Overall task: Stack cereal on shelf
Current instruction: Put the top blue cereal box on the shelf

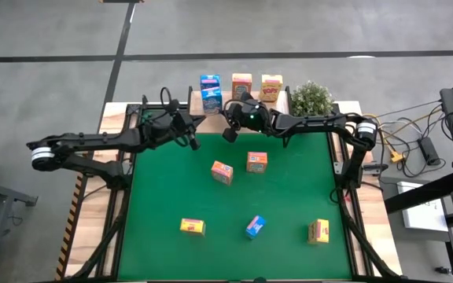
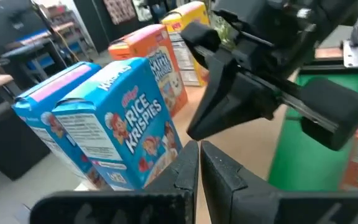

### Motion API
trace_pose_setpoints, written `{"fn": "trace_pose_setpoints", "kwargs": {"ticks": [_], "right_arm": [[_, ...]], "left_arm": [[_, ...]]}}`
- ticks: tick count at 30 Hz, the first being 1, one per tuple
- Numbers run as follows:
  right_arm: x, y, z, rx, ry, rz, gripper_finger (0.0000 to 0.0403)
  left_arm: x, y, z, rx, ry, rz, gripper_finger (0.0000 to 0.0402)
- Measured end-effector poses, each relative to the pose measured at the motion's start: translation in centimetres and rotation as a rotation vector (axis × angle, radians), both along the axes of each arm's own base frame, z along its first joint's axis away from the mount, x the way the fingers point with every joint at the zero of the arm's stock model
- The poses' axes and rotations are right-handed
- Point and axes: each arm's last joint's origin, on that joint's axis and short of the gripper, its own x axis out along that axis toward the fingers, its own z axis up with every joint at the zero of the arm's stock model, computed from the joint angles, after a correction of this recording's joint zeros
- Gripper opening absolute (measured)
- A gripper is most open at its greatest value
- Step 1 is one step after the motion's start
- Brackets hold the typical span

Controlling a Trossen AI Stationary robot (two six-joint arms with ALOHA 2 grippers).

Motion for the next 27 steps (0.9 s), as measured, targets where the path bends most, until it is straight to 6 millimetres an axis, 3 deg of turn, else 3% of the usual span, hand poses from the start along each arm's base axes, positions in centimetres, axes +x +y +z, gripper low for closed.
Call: {"fn": "trace_pose_setpoints", "kwargs": {"ticks": [10, 18, 27], "right_arm": [[-0.1, 0.0, -0.1, 0.008, 0.014, -0.001, 0.0013], [-0.1, 0.0, -0.2, 0.012, 0.025, -0.001, 0.0013], [-0.2, 0.1, -0.4, 0.019, 0.039, -0.001, 0.0013]], "left_arm": [[1.4, 2.2, -2.5, 0.011, -0.037, 0.059, 0.0], [2.4, 3.2, -3.3, 0.005, 0.006, 0.125, 0.0], [2.2, 3.4, -3.4, 0.031, 0.029, 0.197, 0.0]]}}
